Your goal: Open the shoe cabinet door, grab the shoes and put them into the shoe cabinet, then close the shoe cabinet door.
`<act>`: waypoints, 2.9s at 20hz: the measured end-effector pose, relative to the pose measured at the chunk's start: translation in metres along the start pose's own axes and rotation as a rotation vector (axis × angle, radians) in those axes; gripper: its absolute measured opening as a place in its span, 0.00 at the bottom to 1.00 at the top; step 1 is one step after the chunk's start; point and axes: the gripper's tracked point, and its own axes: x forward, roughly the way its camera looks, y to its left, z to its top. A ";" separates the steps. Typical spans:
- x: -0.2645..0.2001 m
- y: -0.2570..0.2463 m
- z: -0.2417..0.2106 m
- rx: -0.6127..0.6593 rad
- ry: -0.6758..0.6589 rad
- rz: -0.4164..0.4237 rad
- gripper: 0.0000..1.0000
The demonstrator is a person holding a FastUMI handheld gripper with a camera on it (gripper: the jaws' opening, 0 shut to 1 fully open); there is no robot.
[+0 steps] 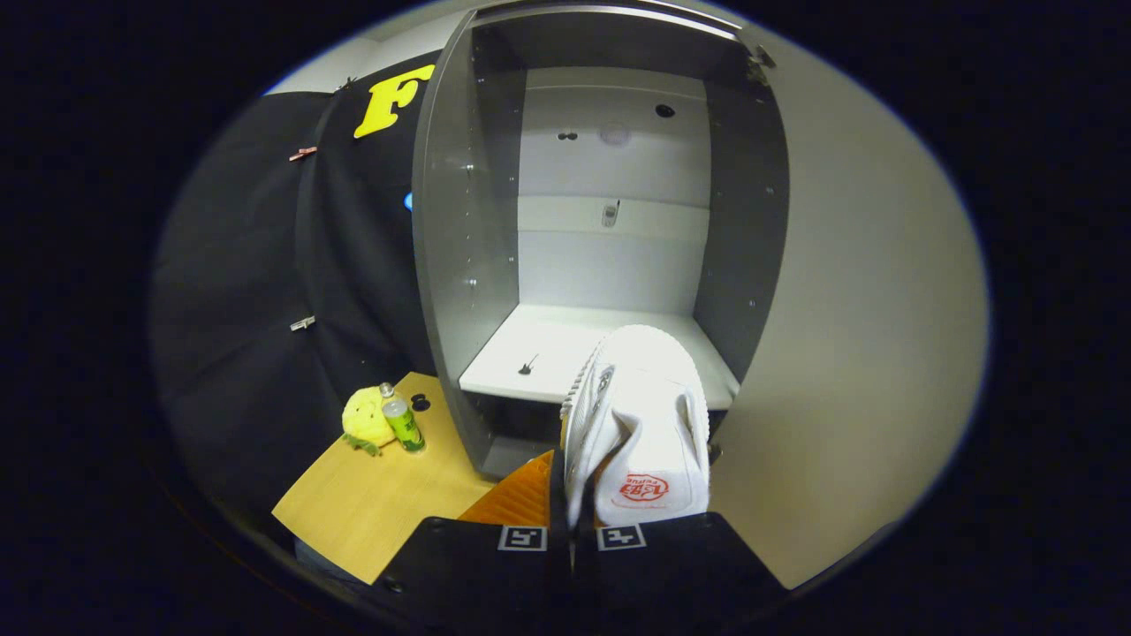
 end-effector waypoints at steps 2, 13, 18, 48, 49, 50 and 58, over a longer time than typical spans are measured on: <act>0.023 -0.003 0.023 -0.022 -0.023 -0.018 0.06; 0.177 -0.023 0.108 -0.049 -0.051 -0.067 0.05; 0.241 -0.021 0.092 -0.046 0.024 -0.072 0.05; 0.135 -0.003 0.050 -0.014 -0.003 -0.091 0.99; 0.132 -0.006 0.049 -0.010 -0.005 -0.100 0.98; 0.127 -0.010 0.043 -0.004 0.023 -0.105 0.98; 0.073 -0.005 0.075 0.071 -0.092 -0.011 0.98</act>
